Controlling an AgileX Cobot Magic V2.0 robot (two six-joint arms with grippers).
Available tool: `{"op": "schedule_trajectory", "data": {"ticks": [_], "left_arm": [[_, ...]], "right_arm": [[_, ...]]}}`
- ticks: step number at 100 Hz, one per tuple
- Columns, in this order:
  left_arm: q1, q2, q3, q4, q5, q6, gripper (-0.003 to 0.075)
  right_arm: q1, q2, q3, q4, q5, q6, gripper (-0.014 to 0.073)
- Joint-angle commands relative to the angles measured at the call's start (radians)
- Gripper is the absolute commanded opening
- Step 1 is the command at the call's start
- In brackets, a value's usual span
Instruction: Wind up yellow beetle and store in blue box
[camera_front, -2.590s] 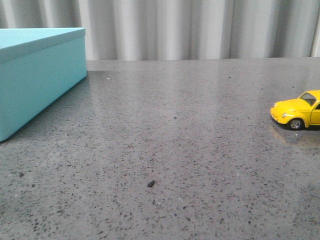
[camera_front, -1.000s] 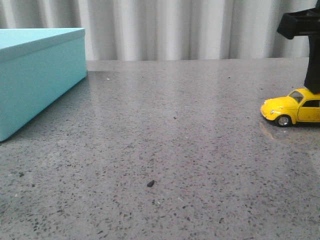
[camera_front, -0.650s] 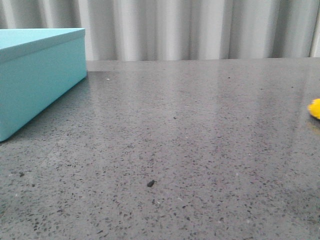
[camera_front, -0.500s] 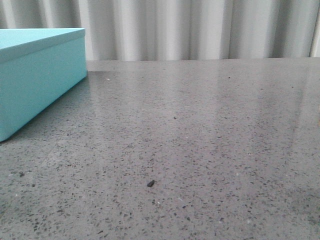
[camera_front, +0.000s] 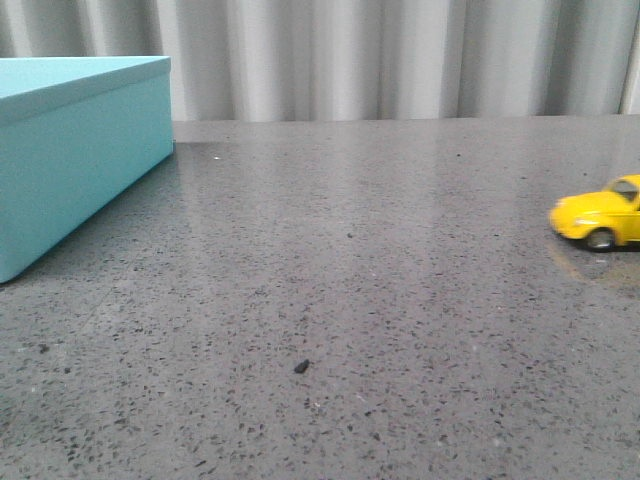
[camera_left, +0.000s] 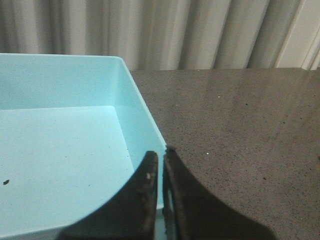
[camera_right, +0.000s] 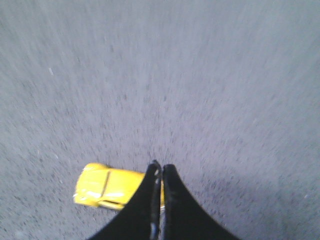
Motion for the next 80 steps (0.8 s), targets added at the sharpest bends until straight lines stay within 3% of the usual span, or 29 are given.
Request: {"op": "schedule_trajectory", "data": {"ticks": [1, 26, 53, 72, 80], "left_arm": [[-0.009, 0.012, -0.035, -0.014, -0.056, 0.001, -0.0021], [-0.009, 0.013, -0.035, -0.014, -0.056, 0.002, -0.0021], [-0.009, 0.045, -0.052, -0.014, -0.045, 0.135, -0.0021], [-0.012, 0.2, -0.158, -0.014, 0.078, 0.197, -0.0016], [-0.024, 0.285, -0.221, -0.014, 0.125, 0.209, 0.0029]], "right_arm": [[0.004, -0.109, -0.009, -0.013, -0.113, -0.005, -0.0051], [0.004, -0.368, 0.108, -0.013, -0.255, -0.069, -0.0051], [0.004, -0.536, 0.217, -0.013, -0.327, -0.103, -0.0051], [0.006, -0.552, 0.249, -0.013, -0.351, -0.103, -0.0051], [0.013, -0.552, 0.251, -0.013, -0.358, -0.103, -0.0051]]}}
